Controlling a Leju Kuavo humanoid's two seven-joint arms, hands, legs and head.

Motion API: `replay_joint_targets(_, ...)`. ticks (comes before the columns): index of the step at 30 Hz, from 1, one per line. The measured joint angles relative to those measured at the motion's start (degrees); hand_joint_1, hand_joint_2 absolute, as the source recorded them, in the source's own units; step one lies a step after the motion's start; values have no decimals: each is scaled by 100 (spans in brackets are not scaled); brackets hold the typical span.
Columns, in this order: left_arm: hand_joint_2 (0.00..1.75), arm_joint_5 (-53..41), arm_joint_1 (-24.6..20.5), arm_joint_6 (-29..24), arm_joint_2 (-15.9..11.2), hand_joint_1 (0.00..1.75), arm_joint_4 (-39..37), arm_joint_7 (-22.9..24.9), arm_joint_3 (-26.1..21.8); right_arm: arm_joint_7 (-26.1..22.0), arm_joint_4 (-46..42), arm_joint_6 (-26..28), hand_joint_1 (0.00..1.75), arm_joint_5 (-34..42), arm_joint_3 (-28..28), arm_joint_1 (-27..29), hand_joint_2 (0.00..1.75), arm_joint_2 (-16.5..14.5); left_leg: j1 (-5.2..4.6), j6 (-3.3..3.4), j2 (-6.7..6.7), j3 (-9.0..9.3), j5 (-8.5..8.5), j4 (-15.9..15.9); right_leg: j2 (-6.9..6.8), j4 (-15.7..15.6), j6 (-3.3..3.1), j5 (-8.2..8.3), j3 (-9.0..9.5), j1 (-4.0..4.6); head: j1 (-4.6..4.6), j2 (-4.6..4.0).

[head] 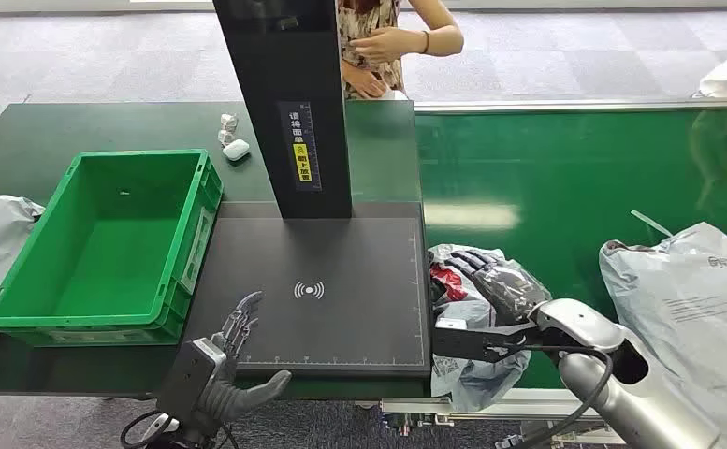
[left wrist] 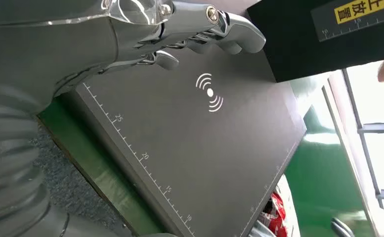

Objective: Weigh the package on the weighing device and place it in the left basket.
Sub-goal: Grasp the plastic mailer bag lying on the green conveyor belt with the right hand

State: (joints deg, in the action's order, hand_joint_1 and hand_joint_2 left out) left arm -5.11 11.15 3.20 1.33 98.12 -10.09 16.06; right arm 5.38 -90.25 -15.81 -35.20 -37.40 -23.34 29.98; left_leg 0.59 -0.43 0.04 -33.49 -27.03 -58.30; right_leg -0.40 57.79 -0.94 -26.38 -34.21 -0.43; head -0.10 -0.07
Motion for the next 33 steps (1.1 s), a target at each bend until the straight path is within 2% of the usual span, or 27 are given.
replay_joint_targets(13,175,-54,-133,283,-15,0,-2,33,0,-13,-56,-25,0,259,220,185,175,93,-2,1,0,0,-1,-1,0,-1,0,0,0,-2,-1,0)
replay_joint_targets(20,175,-46,-176,387,-70,0,-41,-16,7,45,-17,-388,0,184,225,240,175,80,0,1,0,-1,0,0,0,-1,0,0,0,-1,-1,0)
replay_joint_targets(24,175,24,-373,467,-83,0,-134,-1,49,87,410,-661,0,275,150,206,175,-94,0,-1,0,-2,2,0,-2,0,-1,1,3,0,0,0)
replay_joint_targets(29,175,80,-646,488,-81,0,-305,64,84,93,1180,-827,0,442,2,-4,175,-459,0,-3,1,1,6,0,0,1,-5,6,4,0,-1,0)
replay_joint_targets(33,175,103,-741,502,-78,0,-405,92,104,5,1639,-881,0,592,-107,-208,175,-612,0,-3,1,2,6,0,1,1,-5,6,3,0,0,0)
